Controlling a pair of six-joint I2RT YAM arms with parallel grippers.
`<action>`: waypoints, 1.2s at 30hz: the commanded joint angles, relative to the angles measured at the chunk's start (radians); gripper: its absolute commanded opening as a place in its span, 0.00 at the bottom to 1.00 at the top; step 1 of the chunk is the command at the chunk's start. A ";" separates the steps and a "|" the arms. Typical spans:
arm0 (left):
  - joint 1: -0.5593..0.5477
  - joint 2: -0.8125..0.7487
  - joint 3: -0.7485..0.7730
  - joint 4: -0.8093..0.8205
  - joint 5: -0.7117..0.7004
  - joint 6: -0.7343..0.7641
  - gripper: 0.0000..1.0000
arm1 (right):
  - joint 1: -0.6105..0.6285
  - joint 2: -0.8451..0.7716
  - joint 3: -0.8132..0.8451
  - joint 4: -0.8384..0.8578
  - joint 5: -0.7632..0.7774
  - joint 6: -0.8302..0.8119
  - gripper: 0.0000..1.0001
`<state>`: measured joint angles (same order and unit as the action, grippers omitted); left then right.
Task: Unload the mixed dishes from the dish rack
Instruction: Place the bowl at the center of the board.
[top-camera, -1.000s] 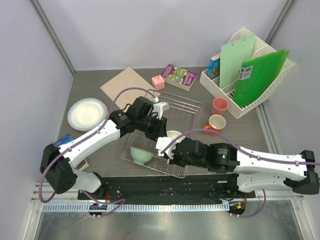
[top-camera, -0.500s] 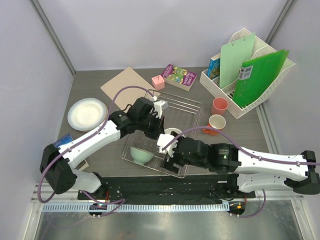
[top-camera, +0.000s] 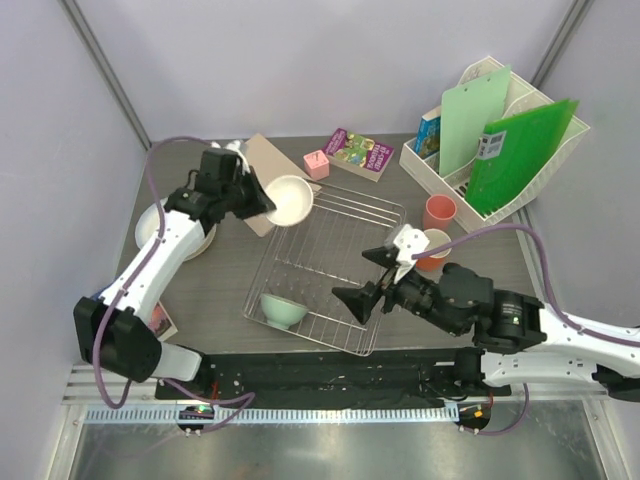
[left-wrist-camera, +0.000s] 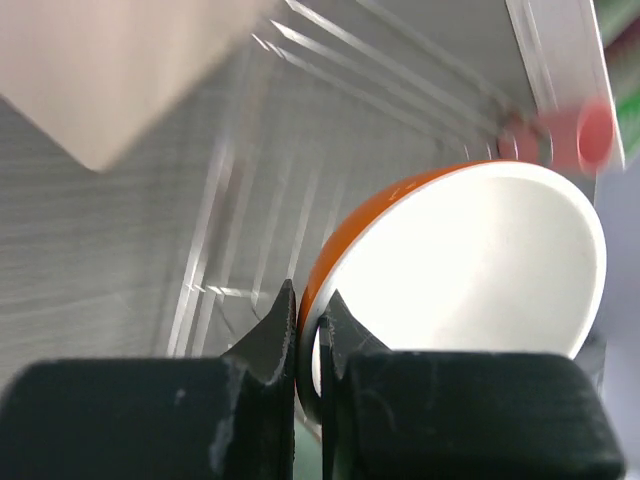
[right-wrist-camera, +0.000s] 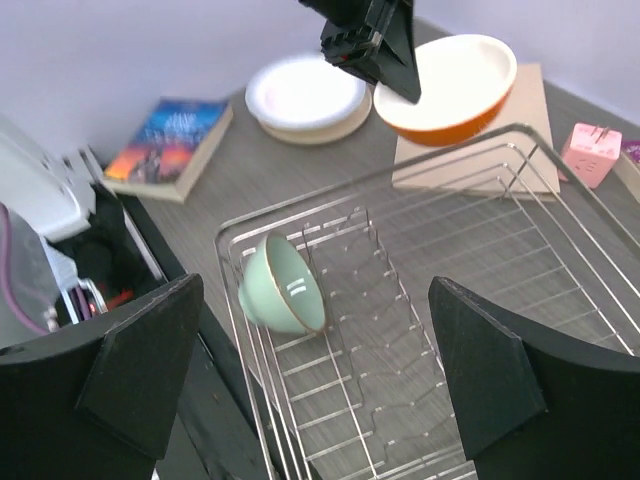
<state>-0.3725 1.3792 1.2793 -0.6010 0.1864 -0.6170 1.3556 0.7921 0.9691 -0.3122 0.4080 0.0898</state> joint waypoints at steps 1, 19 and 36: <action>0.142 0.095 0.127 0.092 -0.128 -0.095 0.00 | 0.004 -0.034 -0.043 0.123 0.083 0.067 1.00; 0.290 0.920 0.877 -0.037 -0.298 -0.150 0.00 | 0.000 -0.082 -0.159 0.176 0.140 0.084 1.00; 0.328 0.923 0.809 -0.079 -0.315 -0.182 0.55 | 0.002 -0.028 -0.176 0.167 0.172 0.077 1.00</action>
<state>-0.0509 2.3981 2.1059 -0.6926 -0.1127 -0.7906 1.3556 0.7620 0.7921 -0.1810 0.5533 0.1646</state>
